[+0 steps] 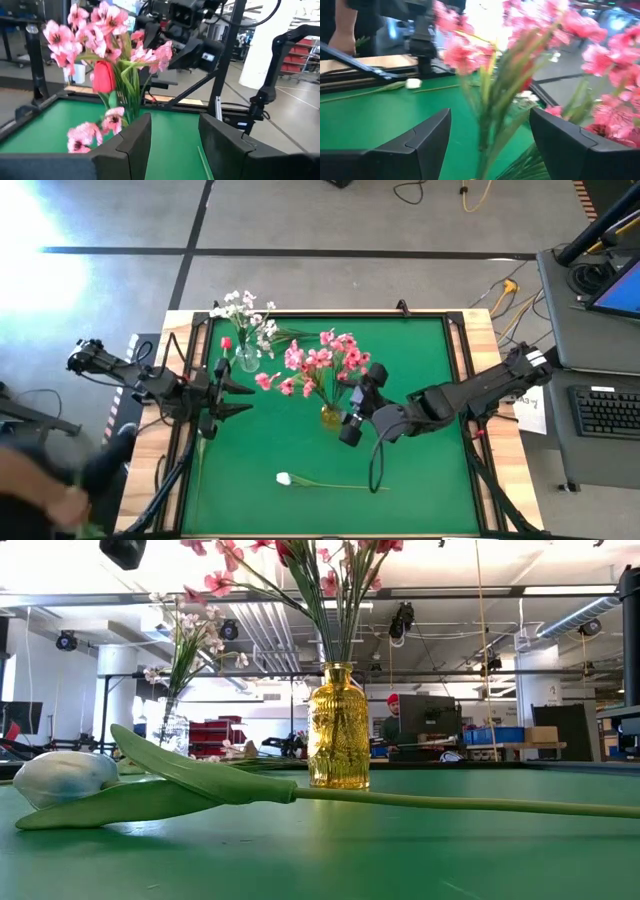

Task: Sort flowers into vase by color
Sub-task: Put the left white tulip into the transparent vase

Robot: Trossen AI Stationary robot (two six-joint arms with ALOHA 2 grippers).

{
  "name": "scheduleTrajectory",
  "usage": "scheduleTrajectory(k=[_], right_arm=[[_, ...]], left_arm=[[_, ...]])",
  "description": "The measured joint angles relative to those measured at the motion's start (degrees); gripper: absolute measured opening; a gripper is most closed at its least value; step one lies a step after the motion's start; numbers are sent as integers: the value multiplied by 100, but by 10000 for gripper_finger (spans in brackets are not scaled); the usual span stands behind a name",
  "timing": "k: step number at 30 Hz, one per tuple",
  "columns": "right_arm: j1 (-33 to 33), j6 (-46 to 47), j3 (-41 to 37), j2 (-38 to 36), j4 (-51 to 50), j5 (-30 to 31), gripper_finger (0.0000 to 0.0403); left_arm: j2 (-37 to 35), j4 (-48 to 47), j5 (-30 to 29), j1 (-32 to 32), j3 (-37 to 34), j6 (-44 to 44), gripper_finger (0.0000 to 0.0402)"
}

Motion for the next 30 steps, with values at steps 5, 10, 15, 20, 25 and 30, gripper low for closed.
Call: scheduleTrajectory(k=[5,10,15,20,25,30], right_arm=[[59,-83,3,-223,11,-643,267],[61,-222,4,-328,-4,-931,260],[61,-502,4,-359,2,-931,260],[60,-666,4,-364,2,-931,263],[60,-723,4,-374,2,-931,257],[61,-774,4,-376,2,-931,255]], left_arm=[[-39,-1155,9,0,282,-1160,152],[113,-2802,109,-23,776,-2725,152],[398,-4198,270,-126,1128,-4272,152],[733,-5344,269,-157,1323,-5436,152],[1017,-5896,215,-155,1234,-6298,152],[1269,-6078,216,-153,1001,-6751,152]])
